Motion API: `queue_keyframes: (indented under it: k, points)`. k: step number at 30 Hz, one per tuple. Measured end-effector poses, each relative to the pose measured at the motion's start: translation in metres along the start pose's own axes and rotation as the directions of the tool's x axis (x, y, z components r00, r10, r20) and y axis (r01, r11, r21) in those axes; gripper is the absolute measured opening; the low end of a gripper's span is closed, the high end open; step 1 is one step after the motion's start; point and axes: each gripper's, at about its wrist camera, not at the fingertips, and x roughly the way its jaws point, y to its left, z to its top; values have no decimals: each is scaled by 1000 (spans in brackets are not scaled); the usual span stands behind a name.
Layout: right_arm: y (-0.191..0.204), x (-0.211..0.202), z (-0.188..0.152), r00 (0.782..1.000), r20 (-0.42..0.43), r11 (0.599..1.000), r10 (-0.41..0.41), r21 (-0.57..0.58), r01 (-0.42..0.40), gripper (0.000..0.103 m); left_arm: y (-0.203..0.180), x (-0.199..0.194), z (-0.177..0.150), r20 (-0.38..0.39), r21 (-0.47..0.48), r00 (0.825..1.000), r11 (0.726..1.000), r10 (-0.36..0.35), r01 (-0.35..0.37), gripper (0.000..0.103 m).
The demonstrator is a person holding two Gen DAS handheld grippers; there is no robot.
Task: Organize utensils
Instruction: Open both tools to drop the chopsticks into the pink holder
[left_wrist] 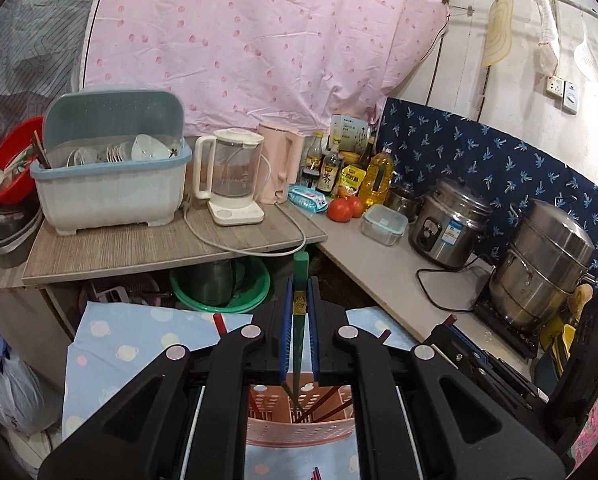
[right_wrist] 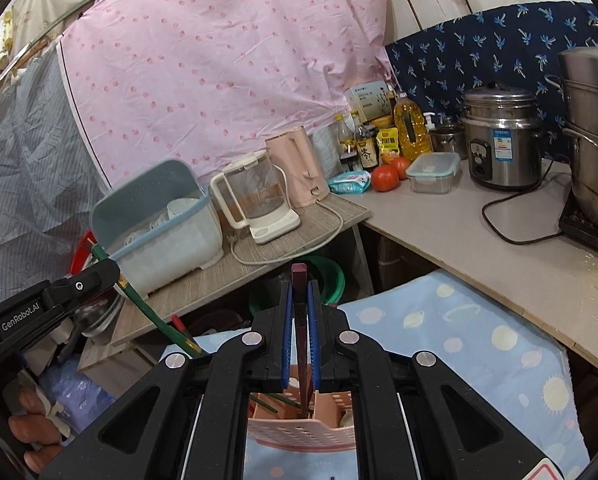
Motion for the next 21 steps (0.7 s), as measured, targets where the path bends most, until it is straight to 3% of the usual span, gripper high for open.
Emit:
queue_keyframes:
  k: [3,5,6,7,15,21]
  points:
    - [-3,2,-4,1000,-13,1000,-8,1,8,8,3,1,-4,-2,2,1000,1000,5,-5,10]
    - [-4,-2,-6,1000,1,1000,-27,0,27,13,5,-1,-5,0,-5,1000,1000,17,-17,27]
    - [-4,-4,-6,999,5,999,-34,-4,34,17,7,-2,-5,3,-11,1000,1000,22,-22,42]
    - [-4,-7,-7,999,10,999,-38,-5,38,22,8,-5,-7,10,-18,1000,999,30,-29,51]
    - [-10,-40,-15,999,29,999,-31,18,30,26,14,-29,-19,-4,-15,999,999,41,-41,51]
    - [-14,-67,-43,1000,4,1000,-21,22,21,26,12,-49,-45,-58,6,998,999,35,-35,51]
